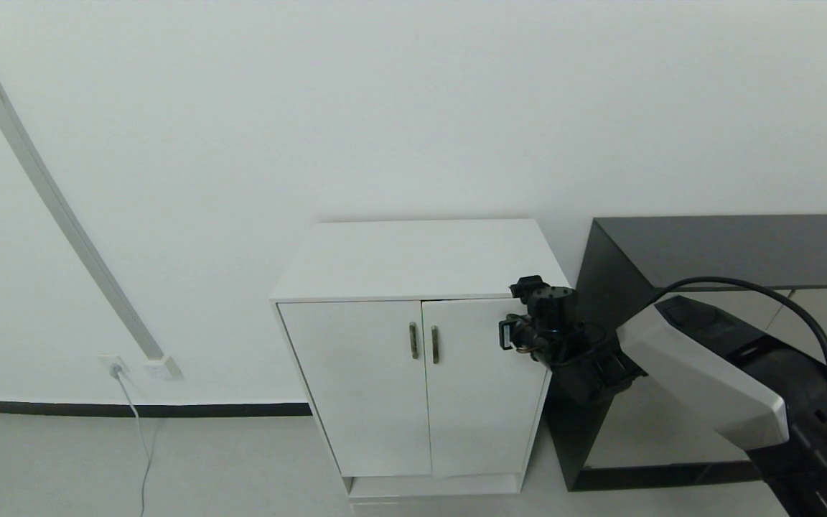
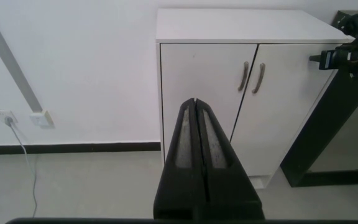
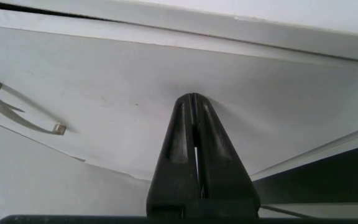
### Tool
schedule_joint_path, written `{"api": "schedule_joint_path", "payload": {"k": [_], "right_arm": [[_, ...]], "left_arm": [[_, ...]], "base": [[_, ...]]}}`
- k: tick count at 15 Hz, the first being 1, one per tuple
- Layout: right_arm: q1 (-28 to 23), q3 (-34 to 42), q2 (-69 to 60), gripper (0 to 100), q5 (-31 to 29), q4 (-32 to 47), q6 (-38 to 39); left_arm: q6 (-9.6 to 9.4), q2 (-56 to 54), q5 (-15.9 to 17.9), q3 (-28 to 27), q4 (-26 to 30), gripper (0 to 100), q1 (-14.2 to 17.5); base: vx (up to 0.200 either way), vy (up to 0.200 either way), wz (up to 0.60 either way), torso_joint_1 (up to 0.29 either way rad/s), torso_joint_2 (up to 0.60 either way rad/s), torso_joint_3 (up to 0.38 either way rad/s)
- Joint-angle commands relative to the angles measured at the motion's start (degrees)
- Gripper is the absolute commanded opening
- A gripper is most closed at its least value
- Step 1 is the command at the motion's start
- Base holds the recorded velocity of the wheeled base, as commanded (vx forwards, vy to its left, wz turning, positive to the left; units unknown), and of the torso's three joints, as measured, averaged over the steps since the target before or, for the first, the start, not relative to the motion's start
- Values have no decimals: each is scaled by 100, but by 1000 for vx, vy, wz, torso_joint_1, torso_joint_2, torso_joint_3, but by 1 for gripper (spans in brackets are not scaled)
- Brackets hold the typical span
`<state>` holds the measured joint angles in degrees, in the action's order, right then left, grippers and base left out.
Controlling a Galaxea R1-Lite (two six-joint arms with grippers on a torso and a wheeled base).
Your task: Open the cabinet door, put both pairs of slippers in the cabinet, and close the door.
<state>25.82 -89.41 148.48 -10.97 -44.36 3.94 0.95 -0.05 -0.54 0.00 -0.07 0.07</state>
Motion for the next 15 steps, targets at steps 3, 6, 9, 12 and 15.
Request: {"api": "schedule_joint_path", "payload": {"k": [3,6,9,12,15], "right_arm": [[2,-147,-3,0,-1,103,2],[2,-200,-3,0,-1,121,-60],[2,-209,-3,0,-1,121,-60],[2,-59,-74,0,-19,68,-51],[55,793,-636,0,-19,-398,-42]], "left_arm": [[2,5,1,0,-1,0,1],[2,5,1,0,-1,0,1],[2,5,-8,0,-1,0,1],[2,5,1,0,-1,0,1],[-7,5,1,0,-1,0,1]], "base": [[0,0,0,0,0,0],[0,0,0,0,0,0],[0,0,0,0,0,0],[0,0,0,0,0,0],[0,0,0,0,0,0]]}}
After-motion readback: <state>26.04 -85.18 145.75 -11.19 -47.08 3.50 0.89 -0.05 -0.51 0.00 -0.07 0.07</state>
